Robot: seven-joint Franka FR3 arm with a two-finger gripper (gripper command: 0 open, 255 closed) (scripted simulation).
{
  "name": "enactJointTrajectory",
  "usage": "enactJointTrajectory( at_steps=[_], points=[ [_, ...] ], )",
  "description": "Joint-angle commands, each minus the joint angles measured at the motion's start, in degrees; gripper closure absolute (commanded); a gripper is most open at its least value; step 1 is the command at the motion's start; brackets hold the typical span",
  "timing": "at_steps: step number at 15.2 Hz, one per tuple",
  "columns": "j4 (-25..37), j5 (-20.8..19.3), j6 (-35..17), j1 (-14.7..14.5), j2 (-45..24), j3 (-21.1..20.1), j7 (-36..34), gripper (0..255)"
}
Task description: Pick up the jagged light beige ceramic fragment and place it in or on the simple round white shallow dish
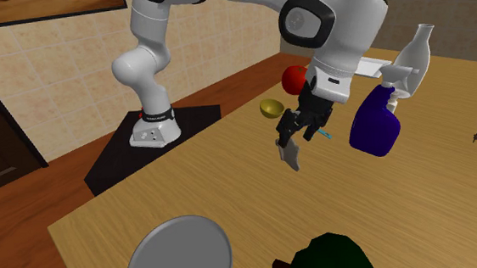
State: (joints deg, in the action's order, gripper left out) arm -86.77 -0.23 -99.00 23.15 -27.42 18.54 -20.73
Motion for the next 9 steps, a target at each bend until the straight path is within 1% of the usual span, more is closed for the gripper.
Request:
enactJointTrajectory(
  at_steps=[1, 3, 9],
  points=[
    [-1.8, 0.0, -1.7, -0.1, 0.2, 0.0, -0.1, 0],
    [-3.1, 0.0, -2.9, -0.1, 0.2, 0.0, -0.1, 0],
    [-3.1, 0.0, -2.9, -0.1, 0.2, 0.0, -0.1, 0]
  ],
)
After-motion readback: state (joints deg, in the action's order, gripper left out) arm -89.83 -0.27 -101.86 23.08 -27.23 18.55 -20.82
